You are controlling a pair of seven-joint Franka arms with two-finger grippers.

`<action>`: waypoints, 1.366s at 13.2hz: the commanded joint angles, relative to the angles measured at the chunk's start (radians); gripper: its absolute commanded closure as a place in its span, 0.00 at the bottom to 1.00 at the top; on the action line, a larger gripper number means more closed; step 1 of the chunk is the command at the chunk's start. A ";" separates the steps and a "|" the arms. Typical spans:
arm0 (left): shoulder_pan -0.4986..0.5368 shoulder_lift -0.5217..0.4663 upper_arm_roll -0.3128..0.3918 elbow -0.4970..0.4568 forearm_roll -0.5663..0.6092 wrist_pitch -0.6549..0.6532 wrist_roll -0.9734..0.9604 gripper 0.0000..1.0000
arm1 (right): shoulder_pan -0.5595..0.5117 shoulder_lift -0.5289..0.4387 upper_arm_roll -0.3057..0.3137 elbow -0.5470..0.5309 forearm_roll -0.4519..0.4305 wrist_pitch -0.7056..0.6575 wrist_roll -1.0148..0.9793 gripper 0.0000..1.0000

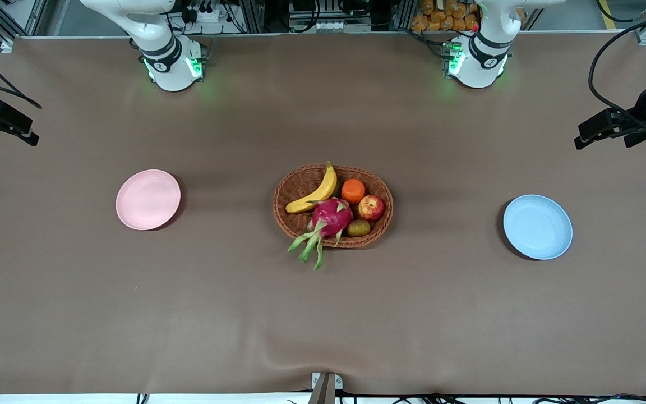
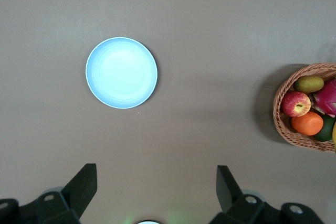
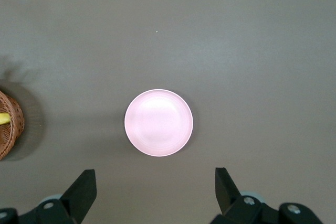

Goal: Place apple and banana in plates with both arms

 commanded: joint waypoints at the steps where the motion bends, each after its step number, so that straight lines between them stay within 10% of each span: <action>1: 0.003 -0.003 -0.002 0.004 0.012 -0.001 0.020 0.00 | -0.018 -0.003 0.011 -0.002 0.020 0.000 -0.018 0.00; 18: -0.093 0.249 -0.156 -0.006 0.006 0.113 -0.145 0.00 | -0.020 -0.003 0.011 -0.002 0.020 0.002 -0.018 0.00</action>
